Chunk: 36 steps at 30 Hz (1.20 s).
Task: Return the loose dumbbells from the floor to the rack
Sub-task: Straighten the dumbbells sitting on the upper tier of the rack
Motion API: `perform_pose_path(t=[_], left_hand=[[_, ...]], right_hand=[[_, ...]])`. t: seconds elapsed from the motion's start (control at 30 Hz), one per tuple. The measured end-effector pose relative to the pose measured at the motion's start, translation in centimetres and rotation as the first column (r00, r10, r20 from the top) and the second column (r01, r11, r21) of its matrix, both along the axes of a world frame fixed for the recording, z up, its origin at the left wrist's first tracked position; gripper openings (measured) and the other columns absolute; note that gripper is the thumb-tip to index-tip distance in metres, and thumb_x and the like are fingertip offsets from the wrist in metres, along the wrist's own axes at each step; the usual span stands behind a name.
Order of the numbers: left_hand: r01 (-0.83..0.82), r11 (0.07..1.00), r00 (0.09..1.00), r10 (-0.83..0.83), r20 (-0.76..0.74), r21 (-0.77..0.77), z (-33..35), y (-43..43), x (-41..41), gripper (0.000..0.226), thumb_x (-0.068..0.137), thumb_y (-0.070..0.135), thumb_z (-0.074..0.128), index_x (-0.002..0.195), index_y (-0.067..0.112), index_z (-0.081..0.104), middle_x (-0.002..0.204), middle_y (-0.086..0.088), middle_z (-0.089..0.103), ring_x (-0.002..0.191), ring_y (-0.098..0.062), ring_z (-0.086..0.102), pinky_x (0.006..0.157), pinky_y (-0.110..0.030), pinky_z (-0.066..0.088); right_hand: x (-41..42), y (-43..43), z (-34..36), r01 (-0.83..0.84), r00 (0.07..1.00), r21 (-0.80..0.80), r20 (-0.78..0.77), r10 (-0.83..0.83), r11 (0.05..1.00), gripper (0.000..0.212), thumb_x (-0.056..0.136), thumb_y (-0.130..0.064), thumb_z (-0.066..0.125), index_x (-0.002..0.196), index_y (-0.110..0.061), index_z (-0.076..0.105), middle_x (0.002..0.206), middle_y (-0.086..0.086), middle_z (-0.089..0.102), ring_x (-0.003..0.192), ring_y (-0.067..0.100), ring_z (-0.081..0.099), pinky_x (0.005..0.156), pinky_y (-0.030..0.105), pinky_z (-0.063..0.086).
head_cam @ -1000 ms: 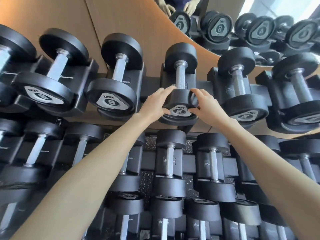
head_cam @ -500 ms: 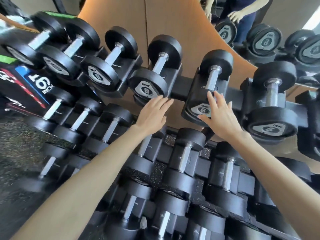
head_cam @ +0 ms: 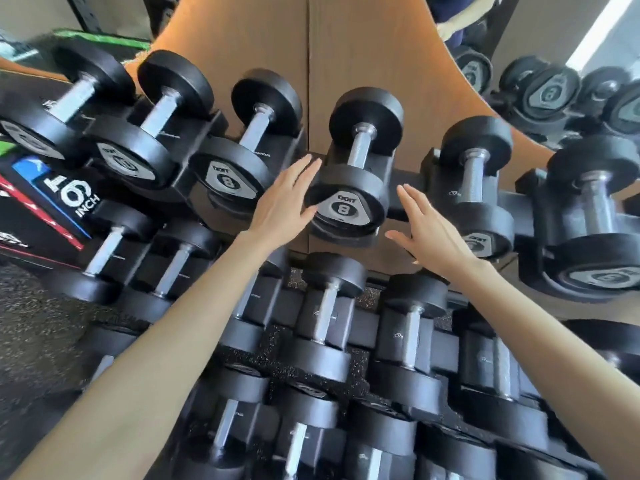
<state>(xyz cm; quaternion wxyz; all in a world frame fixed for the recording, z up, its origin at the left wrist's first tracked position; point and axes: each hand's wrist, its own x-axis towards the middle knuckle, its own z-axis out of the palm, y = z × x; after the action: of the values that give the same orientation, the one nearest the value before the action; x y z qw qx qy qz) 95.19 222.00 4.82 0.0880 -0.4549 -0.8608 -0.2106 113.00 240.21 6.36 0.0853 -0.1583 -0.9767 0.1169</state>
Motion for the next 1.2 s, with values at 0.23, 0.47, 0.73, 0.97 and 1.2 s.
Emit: perform_pose_path(t=[0.23,0.47,0.73,0.97,1.2], left_hand=[[0.171,0.985,0.963,-0.167,0.21,0.0,-0.9,1.7,-3.2,0.079,0.088,0.018,0.067,0.15,0.019,0.018,0.153,-0.005,0.031,0.135,-0.025,0.039,0.107,-0.041,0.038],[0.236,0.968,0.949,-0.249,0.192,0.088,-0.9,3.3,-3.7,0.075,0.081,0.01,0.073,0.144,0.019,0.034,0.141,-0.005,0.046,0.129,-0.026,0.046,0.102,-0.04,0.04],[0.159,0.976,0.949,-0.192,0.248,0.149,-1.1,3.2,-3.1,0.062,0.083,0.009,0.07,0.137,0.009,0.04,0.133,-0.01,0.049,0.123,-0.028,0.048,0.095,-0.034,0.039],[0.112,0.979,0.91,-0.171,0.379,0.172,-1.9,2.6,-4.0,0.064,0.084,0.011,0.07,0.138,0.008,0.037,0.141,-0.011,0.044,0.126,-0.031,0.047,0.098,-0.032,0.037],[0.144,0.974,0.907,-0.201,0.37,0.175,-1.9,3.1,-4.0,0.061,0.082,0.007,0.071,0.135,0.009,0.04,0.128,-0.013,0.05,0.115,-0.033,0.051,0.093,-0.039,0.041]], right_hand=[[-5.4,-1.1,-0.5,0.112,0.994,-0.068,0.005,-0.111,0.991,0.083,0.086,-0.02,0.065,0.149,-0.017,0.011,0.14,0.012,0.037,0.109,0.033,0.054,0.081,0.038,0.043],[-6.5,-0.2,-1.0,0.145,0.989,-0.149,-0.006,-0.147,0.978,0.067,0.078,-0.01,0.07,0.133,-0.015,0.03,0.126,0.015,0.051,0.107,0.038,0.053,0.084,0.042,0.041],[-7.0,0.1,0.6,0.077,0.99,-0.029,0.12,-0.073,0.997,0.053,0.08,-0.009,0.067,0.119,-0.01,0.031,0.106,0.018,0.054,0.089,0.042,0.056,0.068,0.04,0.039],[-8.4,-1.1,1.4,0.089,0.986,0.089,0.13,-0.101,0.992,0.051,0.078,-0.002,0.061,0.119,-0.009,0.032,0.096,0.016,0.052,0.08,0.041,0.052,0.064,0.038,0.036],[-7.8,-1.4,0.9,0.159,0.984,0.051,0.074,-0.163,0.986,0.054,0.078,-0.002,0.062,0.125,-0.01,0.036,0.102,0.016,0.053,0.087,0.04,0.052,0.067,0.035,0.03]])
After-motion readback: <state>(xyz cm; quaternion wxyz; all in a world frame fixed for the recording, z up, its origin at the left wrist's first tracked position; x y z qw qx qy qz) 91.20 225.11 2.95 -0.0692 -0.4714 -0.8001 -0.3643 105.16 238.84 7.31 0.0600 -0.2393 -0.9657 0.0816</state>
